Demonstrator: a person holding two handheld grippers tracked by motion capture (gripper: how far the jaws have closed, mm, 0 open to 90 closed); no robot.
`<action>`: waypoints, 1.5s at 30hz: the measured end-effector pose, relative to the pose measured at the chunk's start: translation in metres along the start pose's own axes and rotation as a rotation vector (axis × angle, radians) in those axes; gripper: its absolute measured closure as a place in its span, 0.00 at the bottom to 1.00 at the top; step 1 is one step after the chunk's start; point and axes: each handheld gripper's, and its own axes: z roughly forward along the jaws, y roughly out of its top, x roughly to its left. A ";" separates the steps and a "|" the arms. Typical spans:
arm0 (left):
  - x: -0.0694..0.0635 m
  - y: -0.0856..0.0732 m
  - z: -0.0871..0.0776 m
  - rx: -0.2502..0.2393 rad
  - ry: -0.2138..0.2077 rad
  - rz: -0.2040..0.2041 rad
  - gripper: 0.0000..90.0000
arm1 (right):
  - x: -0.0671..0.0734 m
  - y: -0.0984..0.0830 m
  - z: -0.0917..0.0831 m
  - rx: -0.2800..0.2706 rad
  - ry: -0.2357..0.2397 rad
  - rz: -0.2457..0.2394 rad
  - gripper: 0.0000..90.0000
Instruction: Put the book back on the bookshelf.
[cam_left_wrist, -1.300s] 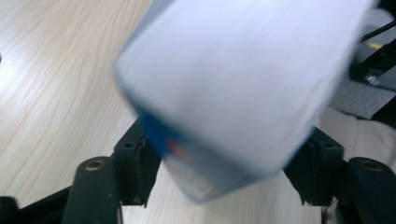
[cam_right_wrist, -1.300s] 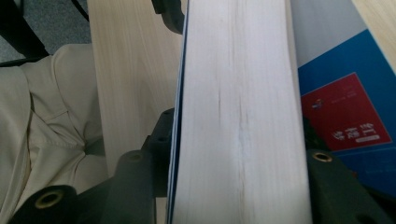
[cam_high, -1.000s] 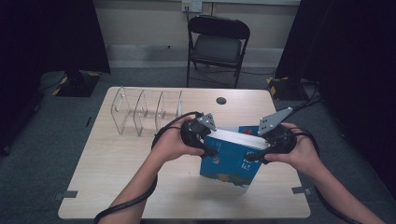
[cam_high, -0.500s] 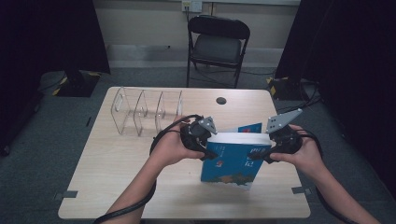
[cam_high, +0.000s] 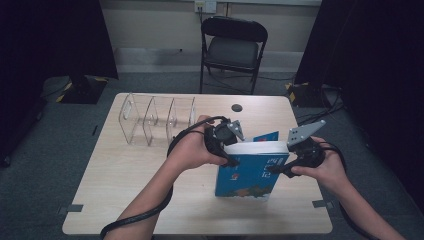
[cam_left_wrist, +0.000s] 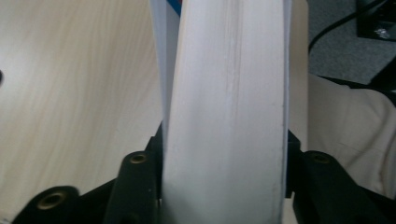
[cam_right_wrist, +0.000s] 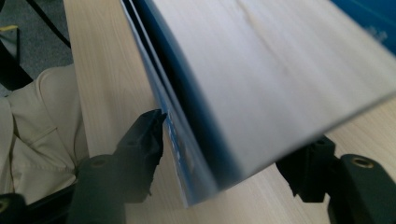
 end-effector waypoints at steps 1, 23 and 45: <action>-0.002 0.000 0.000 0.003 0.001 -0.001 0.67 | -0.001 -0.002 0.000 -0.004 0.000 0.008 0.40; -0.005 0.014 0.001 0.088 0.041 -0.044 0.61 | -0.009 -0.055 0.014 -0.076 -0.053 0.154 0.27; -0.005 0.026 0.009 0.155 0.030 -0.060 0.66 | -0.008 -0.124 0.057 -0.020 -0.128 0.229 0.18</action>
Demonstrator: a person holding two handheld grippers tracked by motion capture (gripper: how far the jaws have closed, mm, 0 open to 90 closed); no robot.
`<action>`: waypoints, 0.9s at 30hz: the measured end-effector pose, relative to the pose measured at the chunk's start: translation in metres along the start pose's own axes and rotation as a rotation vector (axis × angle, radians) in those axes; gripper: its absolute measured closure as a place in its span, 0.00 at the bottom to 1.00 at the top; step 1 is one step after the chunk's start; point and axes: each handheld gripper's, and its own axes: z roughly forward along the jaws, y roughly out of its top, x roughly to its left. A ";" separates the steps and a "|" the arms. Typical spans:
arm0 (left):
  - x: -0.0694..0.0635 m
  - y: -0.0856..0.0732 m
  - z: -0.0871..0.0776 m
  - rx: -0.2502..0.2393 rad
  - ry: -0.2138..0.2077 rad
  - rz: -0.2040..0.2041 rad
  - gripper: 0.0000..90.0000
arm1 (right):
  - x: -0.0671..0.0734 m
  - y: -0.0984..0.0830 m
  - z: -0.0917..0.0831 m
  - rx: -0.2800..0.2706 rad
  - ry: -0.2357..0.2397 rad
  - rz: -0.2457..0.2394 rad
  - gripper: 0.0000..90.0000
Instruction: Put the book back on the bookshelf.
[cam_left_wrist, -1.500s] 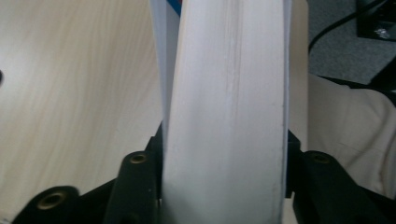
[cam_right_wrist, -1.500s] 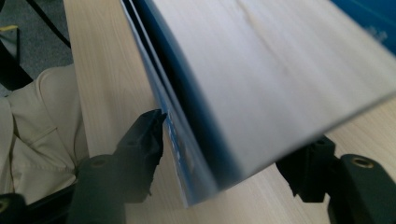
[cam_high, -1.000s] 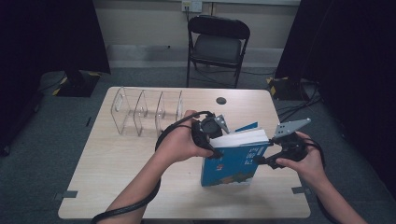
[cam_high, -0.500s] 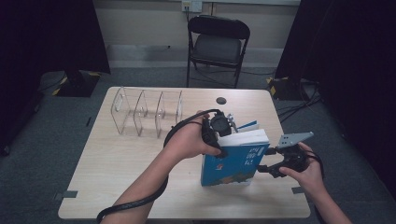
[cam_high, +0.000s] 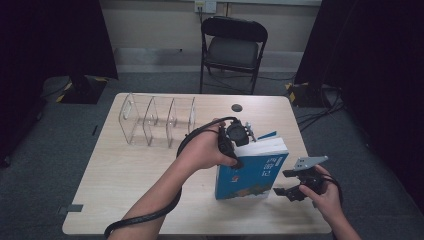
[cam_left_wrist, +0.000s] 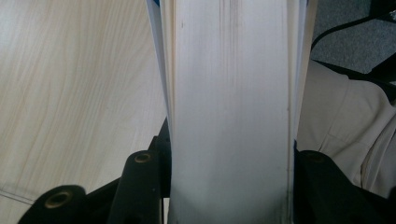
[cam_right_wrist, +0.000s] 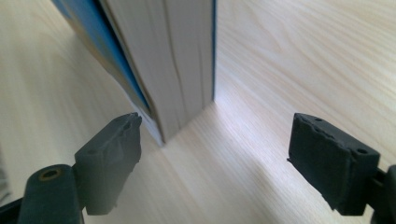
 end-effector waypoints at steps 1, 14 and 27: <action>0.000 0.000 0.000 0.003 -0.001 -0.001 0.66 | -0.001 -0.003 0.002 -0.002 -0.003 0.008 0.18; 0.000 0.001 0.002 0.018 0.006 -0.003 0.63 | 0.002 -0.029 0.028 0.020 -0.111 -0.008 0.18; -0.001 0.003 0.013 0.054 -0.009 0.011 0.61 | 0.006 -0.038 0.029 -0.054 -0.133 0.004 0.16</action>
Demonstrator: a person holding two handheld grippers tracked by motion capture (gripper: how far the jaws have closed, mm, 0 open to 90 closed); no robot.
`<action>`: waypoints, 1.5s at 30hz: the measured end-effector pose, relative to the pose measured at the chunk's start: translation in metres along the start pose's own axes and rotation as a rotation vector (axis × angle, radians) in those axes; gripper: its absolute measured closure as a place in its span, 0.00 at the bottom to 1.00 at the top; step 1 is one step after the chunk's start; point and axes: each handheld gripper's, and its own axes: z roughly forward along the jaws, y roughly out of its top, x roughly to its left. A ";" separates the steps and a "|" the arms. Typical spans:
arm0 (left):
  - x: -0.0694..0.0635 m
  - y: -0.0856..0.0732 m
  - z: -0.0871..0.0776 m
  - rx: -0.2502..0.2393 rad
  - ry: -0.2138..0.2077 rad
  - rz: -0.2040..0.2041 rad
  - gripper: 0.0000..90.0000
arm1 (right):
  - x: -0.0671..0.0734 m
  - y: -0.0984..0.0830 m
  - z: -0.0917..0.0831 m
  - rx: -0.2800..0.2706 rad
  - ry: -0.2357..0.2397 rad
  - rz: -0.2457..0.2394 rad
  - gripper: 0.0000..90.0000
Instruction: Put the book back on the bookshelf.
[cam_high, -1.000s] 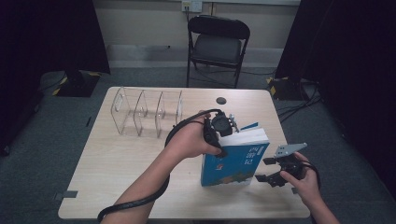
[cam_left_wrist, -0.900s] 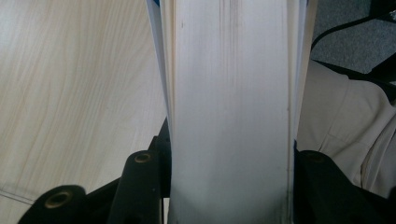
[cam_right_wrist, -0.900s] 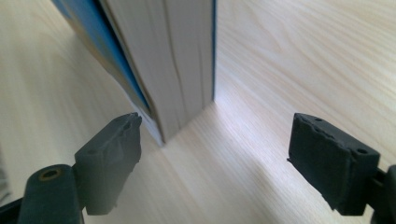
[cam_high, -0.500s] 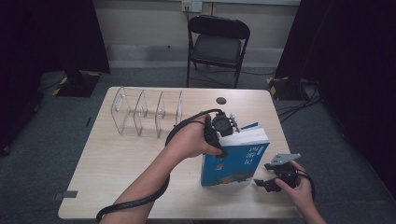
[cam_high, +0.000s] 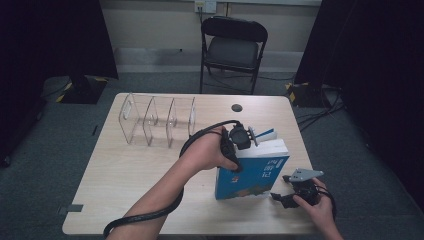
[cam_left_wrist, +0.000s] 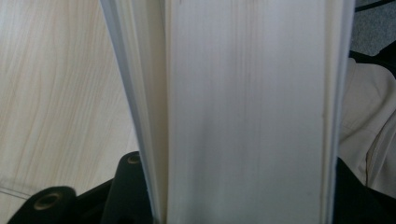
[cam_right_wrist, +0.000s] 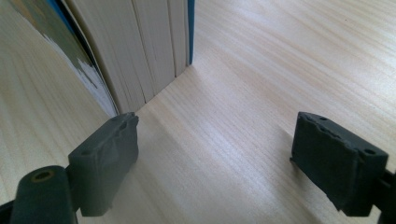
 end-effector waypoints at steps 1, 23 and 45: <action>0.000 0.001 0.000 0.001 -0.004 0.005 0.61 | 0.000 -0.001 0.000 -0.004 -0.003 0.000 0.15; 0.004 -0.005 0.009 -0.079 -0.011 -0.005 0.63 | 0.001 -0.003 0.000 -0.024 -0.008 0.004 0.15; 0.001 -0.006 0.007 -0.089 -0.016 -0.075 0.68 | 0.000 -0.003 0.000 -0.024 -0.007 0.003 0.15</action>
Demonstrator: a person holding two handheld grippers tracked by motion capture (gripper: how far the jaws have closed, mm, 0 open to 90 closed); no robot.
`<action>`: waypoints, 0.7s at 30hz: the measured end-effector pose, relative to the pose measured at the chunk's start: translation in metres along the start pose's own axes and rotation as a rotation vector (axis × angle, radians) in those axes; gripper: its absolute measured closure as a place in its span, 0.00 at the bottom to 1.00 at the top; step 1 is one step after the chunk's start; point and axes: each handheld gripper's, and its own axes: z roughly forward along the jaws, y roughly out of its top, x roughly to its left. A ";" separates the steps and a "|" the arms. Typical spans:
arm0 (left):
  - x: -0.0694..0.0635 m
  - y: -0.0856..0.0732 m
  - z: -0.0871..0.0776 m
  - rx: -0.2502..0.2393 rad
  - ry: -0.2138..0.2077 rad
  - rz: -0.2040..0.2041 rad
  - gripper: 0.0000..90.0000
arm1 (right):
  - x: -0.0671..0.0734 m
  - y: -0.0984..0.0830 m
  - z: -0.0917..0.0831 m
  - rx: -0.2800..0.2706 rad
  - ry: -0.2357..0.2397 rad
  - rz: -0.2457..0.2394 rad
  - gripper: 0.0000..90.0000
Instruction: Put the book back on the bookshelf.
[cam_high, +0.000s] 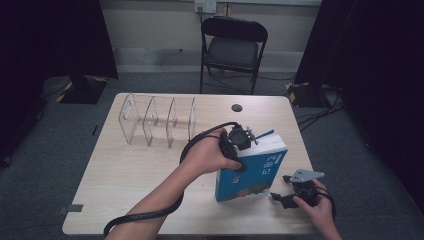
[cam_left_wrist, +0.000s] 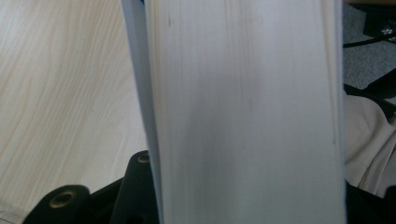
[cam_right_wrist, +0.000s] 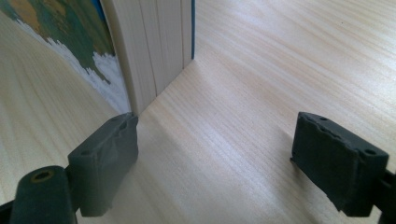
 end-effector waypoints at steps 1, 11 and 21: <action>0.001 -0.001 -0.001 -0.004 -0.009 -0.015 0.68 | 0.000 0.000 0.000 0.000 0.000 0.001 0.15; 0.002 -0.012 -0.007 0.002 0.018 -0.037 0.67 | 0.000 0.000 0.000 0.000 -0.001 0.001 0.15; 0.001 -0.008 -0.003 0.020 0.033 -0.009 0.64 | 0.000 0.000 0.000 0.000 0.000 0.001 0.15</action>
